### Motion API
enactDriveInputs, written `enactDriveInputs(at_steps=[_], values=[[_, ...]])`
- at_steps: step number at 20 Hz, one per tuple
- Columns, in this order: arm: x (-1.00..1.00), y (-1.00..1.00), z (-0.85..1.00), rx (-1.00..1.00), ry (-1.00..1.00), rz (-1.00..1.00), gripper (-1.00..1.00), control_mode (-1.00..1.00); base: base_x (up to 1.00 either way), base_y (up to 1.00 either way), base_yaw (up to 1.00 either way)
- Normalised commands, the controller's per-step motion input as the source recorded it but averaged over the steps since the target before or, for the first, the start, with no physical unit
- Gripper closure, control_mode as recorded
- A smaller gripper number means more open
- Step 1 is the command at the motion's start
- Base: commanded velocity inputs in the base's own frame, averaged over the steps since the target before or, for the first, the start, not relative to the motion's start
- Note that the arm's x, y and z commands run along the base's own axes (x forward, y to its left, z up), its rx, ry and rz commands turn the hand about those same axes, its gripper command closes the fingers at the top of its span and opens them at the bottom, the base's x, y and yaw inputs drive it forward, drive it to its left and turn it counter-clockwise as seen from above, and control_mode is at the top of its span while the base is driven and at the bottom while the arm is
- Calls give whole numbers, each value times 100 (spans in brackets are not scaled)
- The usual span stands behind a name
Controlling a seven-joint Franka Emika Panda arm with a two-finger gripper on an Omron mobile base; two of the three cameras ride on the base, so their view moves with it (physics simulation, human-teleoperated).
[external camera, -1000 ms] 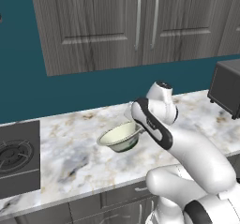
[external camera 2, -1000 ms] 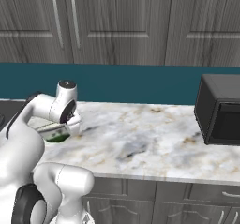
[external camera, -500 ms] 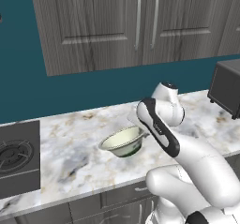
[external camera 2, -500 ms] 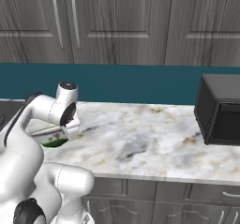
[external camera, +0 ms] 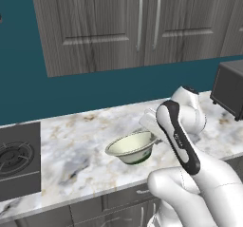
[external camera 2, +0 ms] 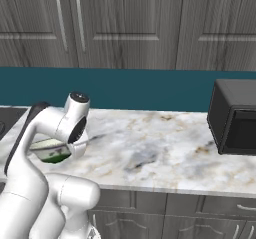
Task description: Pick the cup and bowl from the counter and place them on the counter next to the sink.
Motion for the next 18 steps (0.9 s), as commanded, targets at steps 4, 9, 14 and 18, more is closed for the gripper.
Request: enactDriveInputs(at_steps=[4, 9, 14, 18], values=[[-18, -15, 33, 6, 1, 9, 100, -100, 0, 0, 0], [-15, -37, 29, 9, 0, 10, 100, -100, 0, 0, 0], [-23, -47, 23, 9, 0, 9, 100, -100, 0, 0, 0], [-19, -44, 19, 9, 0, 9, 100, -100, 0, 0, 0]])
